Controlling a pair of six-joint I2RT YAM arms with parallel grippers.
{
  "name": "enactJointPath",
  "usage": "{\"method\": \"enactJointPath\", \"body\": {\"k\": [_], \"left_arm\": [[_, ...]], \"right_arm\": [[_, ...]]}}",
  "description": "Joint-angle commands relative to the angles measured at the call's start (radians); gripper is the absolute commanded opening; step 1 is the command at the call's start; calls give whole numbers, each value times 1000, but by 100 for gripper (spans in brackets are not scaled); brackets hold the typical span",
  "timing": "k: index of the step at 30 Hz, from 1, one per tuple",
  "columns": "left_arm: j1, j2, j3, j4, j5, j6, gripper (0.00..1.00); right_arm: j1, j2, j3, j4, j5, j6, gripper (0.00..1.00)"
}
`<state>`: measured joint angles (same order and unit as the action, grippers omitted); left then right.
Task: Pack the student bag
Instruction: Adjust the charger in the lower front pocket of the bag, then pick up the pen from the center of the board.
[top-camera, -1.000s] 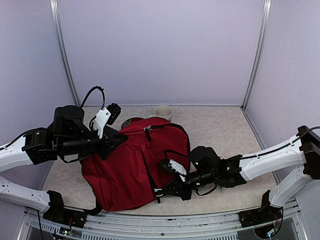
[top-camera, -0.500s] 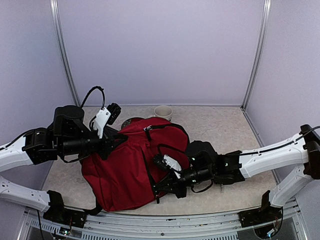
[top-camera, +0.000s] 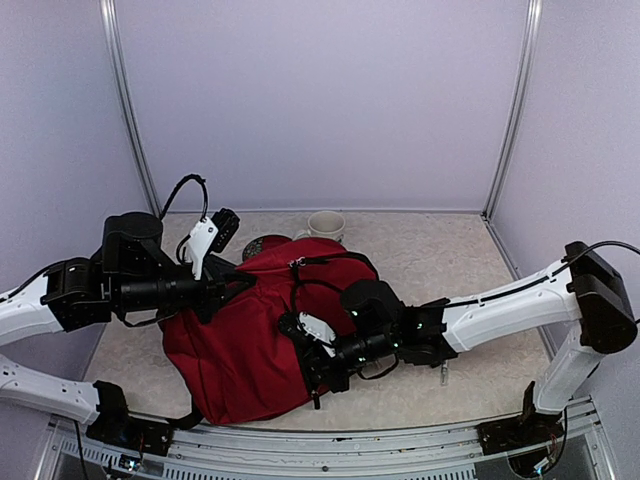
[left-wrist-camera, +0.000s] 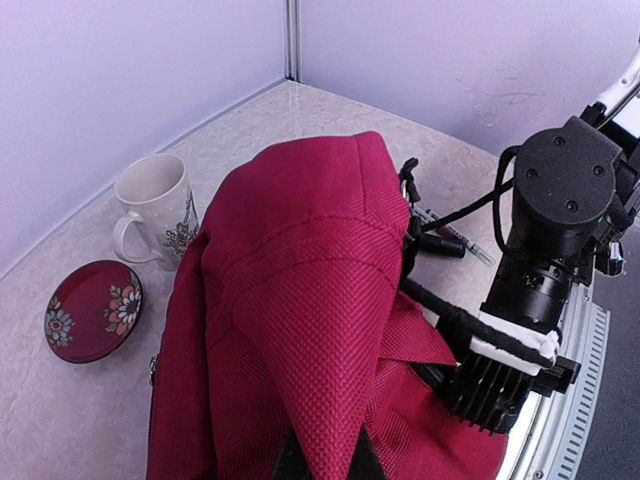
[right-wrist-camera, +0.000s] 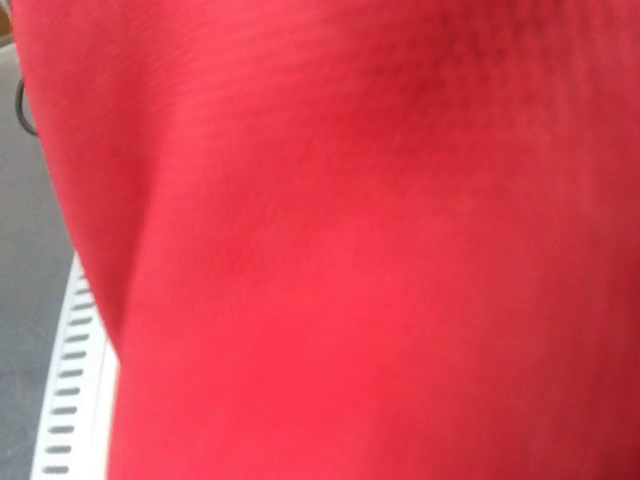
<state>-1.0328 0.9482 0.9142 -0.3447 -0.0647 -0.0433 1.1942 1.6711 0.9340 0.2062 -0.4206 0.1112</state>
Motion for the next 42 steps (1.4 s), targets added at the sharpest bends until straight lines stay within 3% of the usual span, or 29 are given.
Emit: {"method": "enactJointPath", "body": {"k": [1,6,11,15,19,22,28,34,42], "left_arm": [[-1,-50,23,160,30,8,0],[-1,-39,22,141,13,3,0],[0,-28,21,141,-6,11,0],[0,-16,22,136,-9,12,0],[2,-10,20,143,-11,6,0],[2,-5,23,140,-9,3,0],[2,-3,25,133,-17,3,0],[2,-3,22,129,-15,0,0],[1,-12,14,129,-15,2,0]], "right_arm": [[-19,24,76,-7,-75,-37,4],[-76,-212,-6,-43,20,-17,27],[-96,-455,-54,-230,109,-34,54],[-171,-622,-102,-326,276,88,66],[-288,-614,-94,-575,605,351,64],[-325,-513,-82,-771,721,458,67],[-348,-276,-86,-845,653,458,80],[-376,-121,-77,-858,613,437,81],[-435,-71,-106,-786,570,387,50]]}}
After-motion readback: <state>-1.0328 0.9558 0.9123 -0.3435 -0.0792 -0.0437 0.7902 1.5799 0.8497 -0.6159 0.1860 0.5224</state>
